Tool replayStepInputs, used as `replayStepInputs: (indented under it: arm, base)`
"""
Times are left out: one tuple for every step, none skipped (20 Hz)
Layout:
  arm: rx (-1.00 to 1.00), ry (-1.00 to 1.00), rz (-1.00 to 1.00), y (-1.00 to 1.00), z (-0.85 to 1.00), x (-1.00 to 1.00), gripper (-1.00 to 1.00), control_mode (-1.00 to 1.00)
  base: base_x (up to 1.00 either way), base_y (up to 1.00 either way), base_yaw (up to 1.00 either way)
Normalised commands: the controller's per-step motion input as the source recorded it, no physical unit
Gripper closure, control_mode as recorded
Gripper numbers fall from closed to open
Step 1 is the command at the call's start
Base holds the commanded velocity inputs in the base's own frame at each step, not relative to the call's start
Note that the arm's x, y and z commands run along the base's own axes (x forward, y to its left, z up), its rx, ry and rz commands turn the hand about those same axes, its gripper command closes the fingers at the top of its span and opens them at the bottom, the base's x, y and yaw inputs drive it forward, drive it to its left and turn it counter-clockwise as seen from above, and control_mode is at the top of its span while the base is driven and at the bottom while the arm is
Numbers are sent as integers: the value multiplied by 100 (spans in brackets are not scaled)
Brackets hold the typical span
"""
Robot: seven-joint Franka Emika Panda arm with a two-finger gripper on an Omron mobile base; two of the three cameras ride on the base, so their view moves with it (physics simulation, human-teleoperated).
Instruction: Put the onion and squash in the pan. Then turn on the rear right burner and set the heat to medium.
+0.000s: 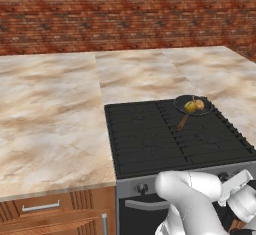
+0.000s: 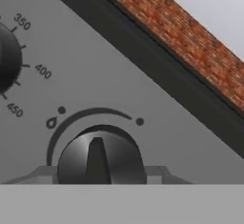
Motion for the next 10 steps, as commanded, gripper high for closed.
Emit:
replayStepInputs:
  arm:
    - [-36, 0, 0, -18, 0, -6, 100, -100]
    - [-37, 0, 0, -18, 0, -7, 100, -100]
    - [-37, 0, 0, -16, 0, -6, 100, -100]
    - [-37, 0, 0, -16, 0, -6, 100, -100]
    - [-36, 0, 0, -16, 0, -6, 100, -100]
    - [-36, 0, 0, -16, 0, -9, 100, -100]
    - [-36, 0, 0, -16, 0, -9, 100, -100]
    - [-36, 0, 0, -16, 0, -9, 100, -100]
    - [-36, 0, 0, -15, 0, -9, 100, -100]
    - [-36, 0, 0, -14, 0, -10, 100, -100]
  base:
    - [0, 0, 0]
    - [0, 0, 0]
    - [0, 0, 0]
    - [0, 0, 0]
    - [0, 0, 0]
    - [0, 0, 0]
    - [0, 0, 0]
    - [0, 0, 0]
    - [0, 0, 0]
    - [0, 0, 0]
